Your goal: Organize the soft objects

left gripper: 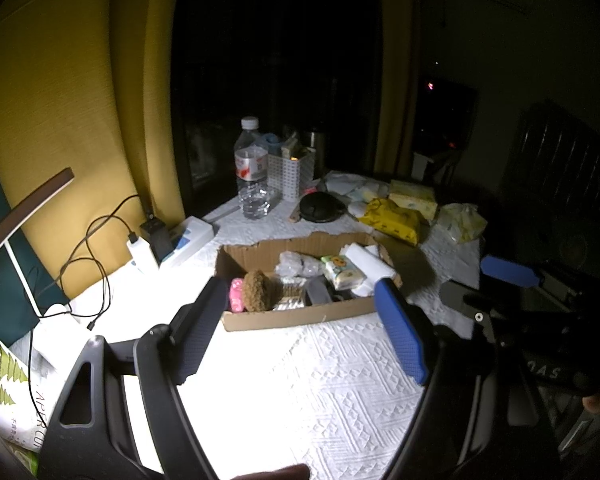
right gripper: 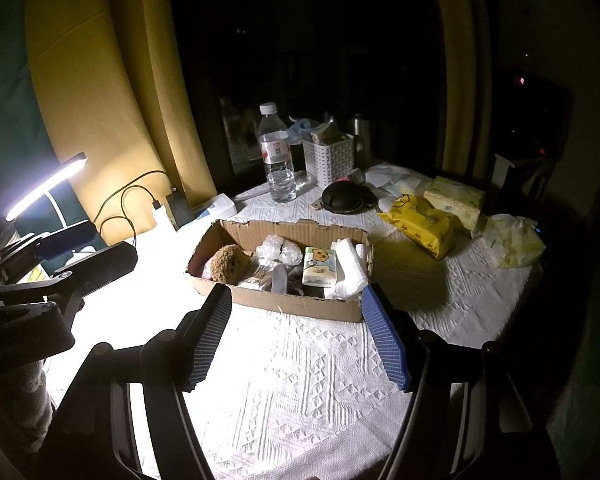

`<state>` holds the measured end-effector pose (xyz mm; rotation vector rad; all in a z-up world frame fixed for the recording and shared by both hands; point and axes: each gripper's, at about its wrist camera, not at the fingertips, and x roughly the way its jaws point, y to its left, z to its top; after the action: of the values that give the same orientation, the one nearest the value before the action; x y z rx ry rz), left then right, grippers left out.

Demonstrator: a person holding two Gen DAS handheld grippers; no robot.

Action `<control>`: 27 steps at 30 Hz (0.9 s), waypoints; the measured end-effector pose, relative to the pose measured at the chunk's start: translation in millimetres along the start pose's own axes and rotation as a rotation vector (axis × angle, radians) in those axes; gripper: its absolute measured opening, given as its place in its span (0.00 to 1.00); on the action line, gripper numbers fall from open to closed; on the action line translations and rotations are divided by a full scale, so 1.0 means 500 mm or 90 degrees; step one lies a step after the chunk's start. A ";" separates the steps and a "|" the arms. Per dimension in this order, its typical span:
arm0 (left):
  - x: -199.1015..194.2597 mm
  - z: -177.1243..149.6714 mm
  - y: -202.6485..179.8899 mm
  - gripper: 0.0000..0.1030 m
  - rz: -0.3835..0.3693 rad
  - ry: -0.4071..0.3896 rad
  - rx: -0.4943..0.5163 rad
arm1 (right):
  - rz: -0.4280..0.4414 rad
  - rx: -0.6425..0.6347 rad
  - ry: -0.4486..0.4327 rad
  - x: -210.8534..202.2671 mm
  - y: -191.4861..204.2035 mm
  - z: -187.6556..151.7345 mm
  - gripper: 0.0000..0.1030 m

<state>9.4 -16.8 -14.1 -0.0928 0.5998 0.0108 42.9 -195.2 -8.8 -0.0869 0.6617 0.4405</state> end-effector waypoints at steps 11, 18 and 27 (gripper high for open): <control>0.000 0.000 0.001 0.75 0.000 0.000 0.001 | 0.000 0.000 0.001 0.003 -0.001 -0.001 0.69; 0.001 0.002 0.003 0.75 0.000 0.001 0.002 | 0.001 -0.001 0.001 0.003 -0.002 -0.001 0.69; 0.002 0.002 0.003 0.75 -0.001 0.000 0.003 | 0.001 0.000 0.002 0.004 -0.003 -0.001 0.69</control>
<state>10.8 -15.1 -14.0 -0.0885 0.6000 0.0080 44.8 -195.8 -10.6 -0.0878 0.6650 0.4419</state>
